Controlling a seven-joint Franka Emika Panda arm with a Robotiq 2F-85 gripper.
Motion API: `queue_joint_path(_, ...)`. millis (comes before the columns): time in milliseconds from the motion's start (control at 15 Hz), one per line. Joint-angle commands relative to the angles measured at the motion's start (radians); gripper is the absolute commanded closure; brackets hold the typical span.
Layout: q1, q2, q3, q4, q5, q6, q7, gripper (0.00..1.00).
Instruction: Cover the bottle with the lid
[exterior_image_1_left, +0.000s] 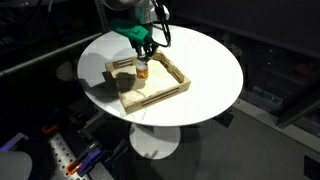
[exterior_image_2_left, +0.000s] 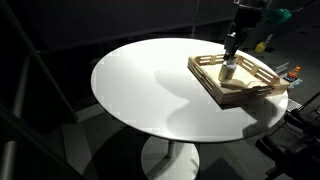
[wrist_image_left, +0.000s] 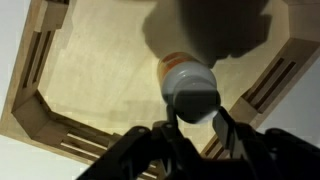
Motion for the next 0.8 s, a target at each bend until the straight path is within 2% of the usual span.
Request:
queue_joint_path(0,0.007,-0.026,-0.008,-0.026,-0.046,0.004,0.013,0.84)
queue_joint_path(467,0.023,-0.03,-0.018,-0.032,-0.139,0.014,0.05,0.83)
queue_joint_path(533,0.022,-0.031,-0.017,-0.033,-0.141,0.014,0.047,0.68)
queue_joint_path(600,0.021,-0.033,-0.015,-0.033,-0.141,0.013,0.046,0.34)
queue_joint_path(667,0.02,-0.037,-0.014,-0.035,-0.137,0.011,0.043,0.33)
queue_joint_path(733,0.019,-0.041,-0.013,-0.037,-0.133,0.01,0.041,0.27)
